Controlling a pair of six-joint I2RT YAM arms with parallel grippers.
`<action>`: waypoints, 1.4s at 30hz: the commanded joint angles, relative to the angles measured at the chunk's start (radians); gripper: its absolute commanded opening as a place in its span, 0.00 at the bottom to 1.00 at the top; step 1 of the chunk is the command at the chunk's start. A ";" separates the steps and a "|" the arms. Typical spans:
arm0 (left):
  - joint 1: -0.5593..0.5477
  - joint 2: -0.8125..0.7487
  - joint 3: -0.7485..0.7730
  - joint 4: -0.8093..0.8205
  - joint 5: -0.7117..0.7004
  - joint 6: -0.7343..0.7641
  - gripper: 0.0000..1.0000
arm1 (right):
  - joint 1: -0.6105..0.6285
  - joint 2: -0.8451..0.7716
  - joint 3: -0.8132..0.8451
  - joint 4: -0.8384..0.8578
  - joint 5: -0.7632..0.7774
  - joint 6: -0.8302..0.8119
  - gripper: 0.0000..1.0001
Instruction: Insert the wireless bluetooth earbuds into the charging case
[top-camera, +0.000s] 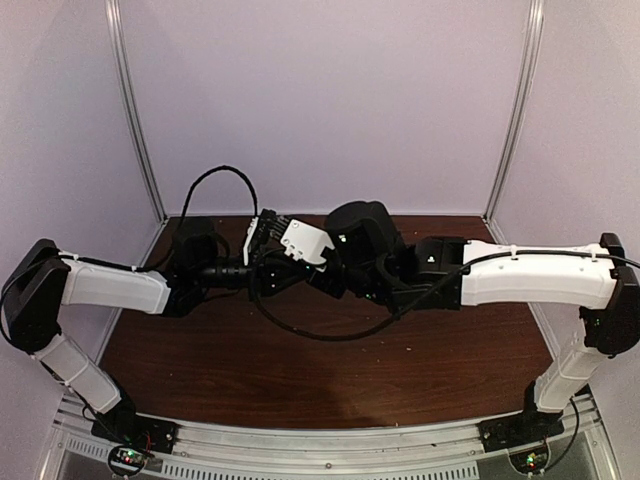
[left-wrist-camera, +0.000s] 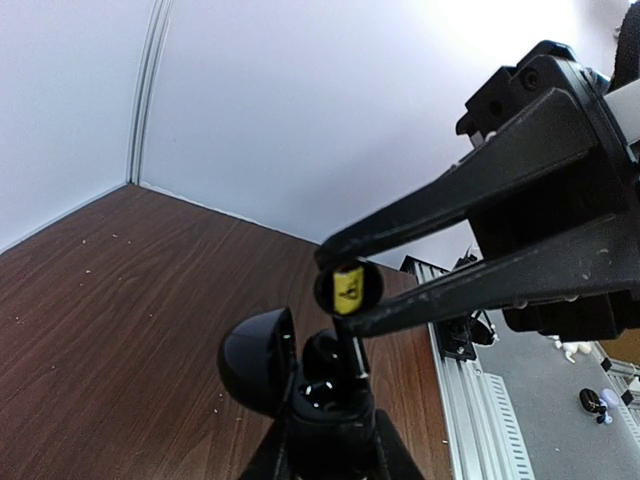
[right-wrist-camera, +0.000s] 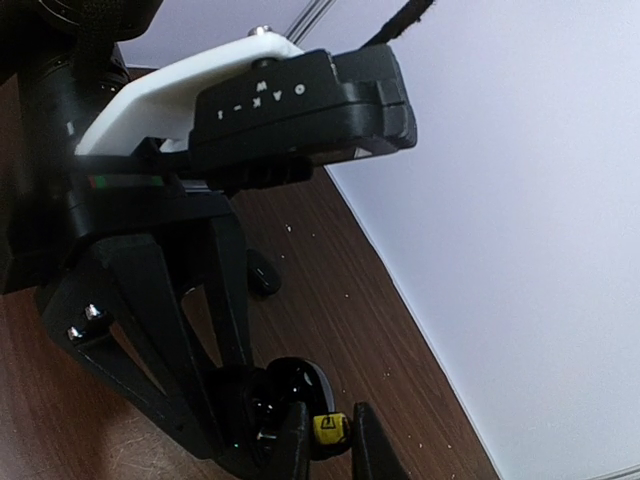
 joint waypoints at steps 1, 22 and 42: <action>-0.005 -0.016 0.016 0.043 0.007 0.015 0.00 | 0.013 0.018 -0.015 0.014 0.013 -0.010 0.10; -0.005 -0.018 0.018 0.031 -0.006 0.025 0.00 | 0.043 0.010 -0.056 -0.001 -0.038 -0.053 0.10; -0.005 -0.050 -0.015 0.075 -0.028 0.038 0.00 | 0.042 -0.002 -0.039 0.014 -0.082 0.011 0.22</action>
